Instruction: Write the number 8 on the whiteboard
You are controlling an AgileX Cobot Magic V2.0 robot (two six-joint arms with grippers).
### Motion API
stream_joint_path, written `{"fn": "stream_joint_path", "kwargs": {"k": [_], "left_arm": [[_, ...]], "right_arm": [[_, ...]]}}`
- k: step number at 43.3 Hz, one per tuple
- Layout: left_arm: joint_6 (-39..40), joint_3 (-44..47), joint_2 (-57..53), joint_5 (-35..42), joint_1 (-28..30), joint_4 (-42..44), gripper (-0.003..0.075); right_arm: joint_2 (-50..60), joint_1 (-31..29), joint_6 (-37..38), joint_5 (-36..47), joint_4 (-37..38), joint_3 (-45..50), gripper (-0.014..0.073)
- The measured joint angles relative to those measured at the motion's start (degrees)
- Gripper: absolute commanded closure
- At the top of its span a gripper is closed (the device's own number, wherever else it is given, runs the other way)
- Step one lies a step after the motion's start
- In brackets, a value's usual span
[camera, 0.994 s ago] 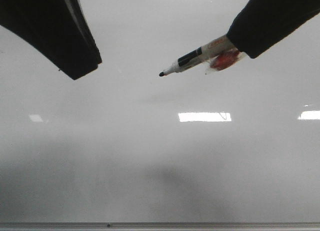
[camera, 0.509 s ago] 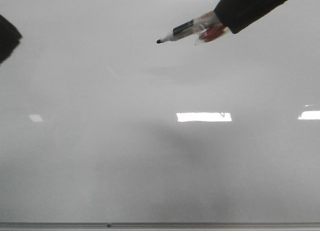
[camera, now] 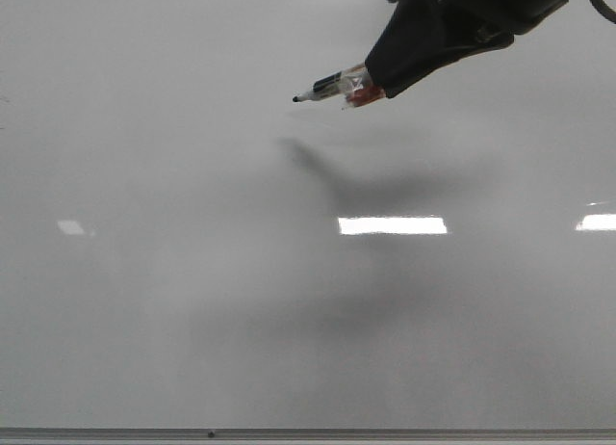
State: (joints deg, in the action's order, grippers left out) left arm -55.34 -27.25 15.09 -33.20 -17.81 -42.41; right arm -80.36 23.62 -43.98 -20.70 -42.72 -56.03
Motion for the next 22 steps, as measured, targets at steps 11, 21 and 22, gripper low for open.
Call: {"fn": "stream_joint_path", "kwargs": {"k": [11,21,22], "left_arm": [[0.0,0.31,-0.58,0.13,0.0,-0.12,0.0739],[0.0,0.31,-0.58,0.15,0.0,-0.12,0.0739],[0.0,0.31,-0.58,0.15,0.0,-0.12,0.0739]], "right_arm": [[-5.25,0.1,-0.1,2.8,-0.81,-3.81,0.066],[-9.7,0.46,-0.21,-2.95,-1.46,-7.27,0.066],[-10.11,0.46,-0.34,-3.57,-1.46,-7.31,0.066]]}}
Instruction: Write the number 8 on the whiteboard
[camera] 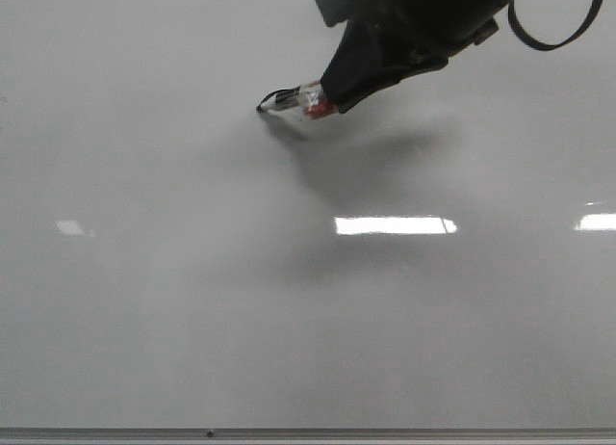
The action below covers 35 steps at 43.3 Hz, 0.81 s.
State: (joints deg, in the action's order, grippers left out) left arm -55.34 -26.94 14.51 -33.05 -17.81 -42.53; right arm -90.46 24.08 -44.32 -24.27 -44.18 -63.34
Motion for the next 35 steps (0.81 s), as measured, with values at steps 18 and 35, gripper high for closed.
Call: {"fn": "stream_joint_path", "kwargs": {"k": [18,35], "left_arm": [[0.0,0.0,0.0,0.09,0.0,0.0,0.0739],[0.0,0.0,0.0,0.09,0.0,0.0,0.0739]], "right_arm": [[5.65,-4.48,-0.08,-1.29,2.94,8.32,0.0651],[3.47,1.02,0.16,3.72,1.76,12.83,0.0651]]}}
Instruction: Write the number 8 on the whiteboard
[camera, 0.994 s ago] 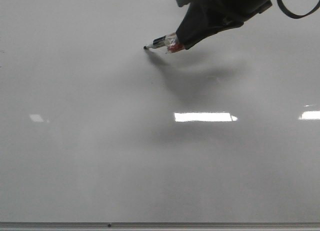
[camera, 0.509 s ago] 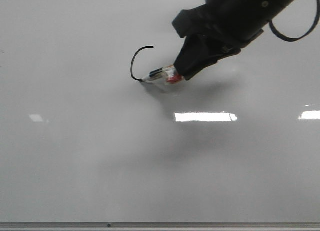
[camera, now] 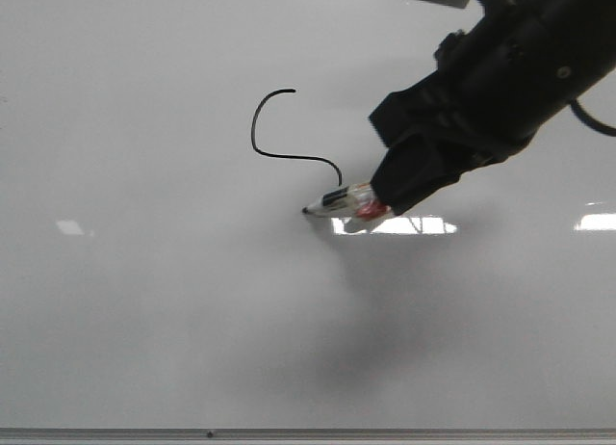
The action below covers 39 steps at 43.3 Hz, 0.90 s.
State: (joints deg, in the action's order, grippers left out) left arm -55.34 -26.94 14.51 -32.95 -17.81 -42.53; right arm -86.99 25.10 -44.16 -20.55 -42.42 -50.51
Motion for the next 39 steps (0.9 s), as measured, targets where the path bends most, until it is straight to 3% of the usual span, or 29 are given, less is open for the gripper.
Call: {"fn": "stream_joint_path", "kwargs": {"k": [8,15,32,39], "left_arm": [[0.0,0.0,0.0,0.0,0.0,0.0,0.0739],[0.0,0.0,0.0,0.0,0.0,0.0,0.0739],[-0.09,0.0,0.0,0.0,0.0,0.0,0.0739],[-0.09,0.0,0.0,0.0,0.0,0.0,0.0739]], "right_arm": [[-4.91,5.05,0.0,1.88,-1.85,-4.64,0.0651],[-6.4,5.98,0.0,1.89,-3.46,-8.85,0.0651],[2.03,-3.32,0.0,-0.83,-3.82,-6.42,0.0651],[3.62,-4.59,0.0,-0.2,-3.82,-8.0,0.0651]]}}
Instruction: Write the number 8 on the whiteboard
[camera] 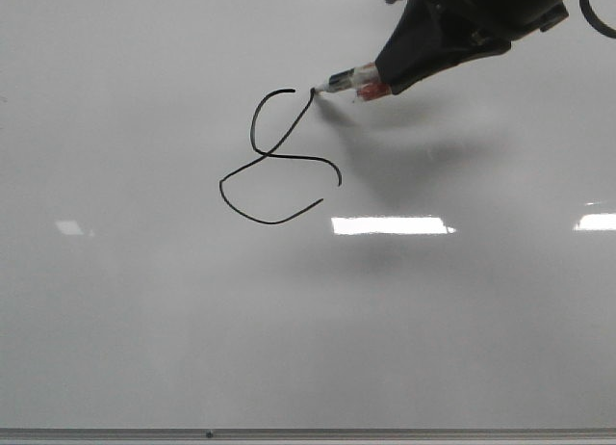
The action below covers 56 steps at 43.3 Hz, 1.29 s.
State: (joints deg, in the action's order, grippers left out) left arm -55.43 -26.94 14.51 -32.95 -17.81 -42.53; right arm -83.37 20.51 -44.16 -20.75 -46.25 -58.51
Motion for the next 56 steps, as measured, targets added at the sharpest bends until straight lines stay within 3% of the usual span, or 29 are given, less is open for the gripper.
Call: {"fn": "stream_joint_path", "kwargs": {"k": [12,21,25,32,34,39,56], "left_arm": [[0.0,0.0,0.0,0.0,0.0,0.0,0.0739],[0.0,-0.88,1.51,-1.61,0.0,-0.91,0.0726],[-0.14,-4.1,7.46,-4.85,0.0,1.58,0.065],[-6.47,-13.81,23.15,-12.56,0.0,4.16,0.0363],[-8.53,-16.32,26.52,-14.71,0.0,4.16,0.0321],[-12.45,-22.05,34.12,-17.0,-1.07,4.8,0.032],[-13.43,-24.85,41.15,-11.69,-17.27,9.38,0.032]], "right_arm": [[-2.01,4.58,-0.72,-5.43,0.57,-3.6,0.0651],[5.38,4.98,-6.4,-11.83,6.81,-4.3,0.0651],[8.17,5.1,-12.47,-16.21,9.79,-5.59,0.0651],[10.62,7.7,-24.42,-21.12,12.71,-6.55,0.0651],[10.85,8.73,-26.18,-21.6,13.08,-6.55,0.0651],[11.25,11.82,-27.65,-21.84,13.21,-6.55,0.0651],[11.25,22.57,-28.24,-21.87,13.47,-6.55,0.0651]]}}
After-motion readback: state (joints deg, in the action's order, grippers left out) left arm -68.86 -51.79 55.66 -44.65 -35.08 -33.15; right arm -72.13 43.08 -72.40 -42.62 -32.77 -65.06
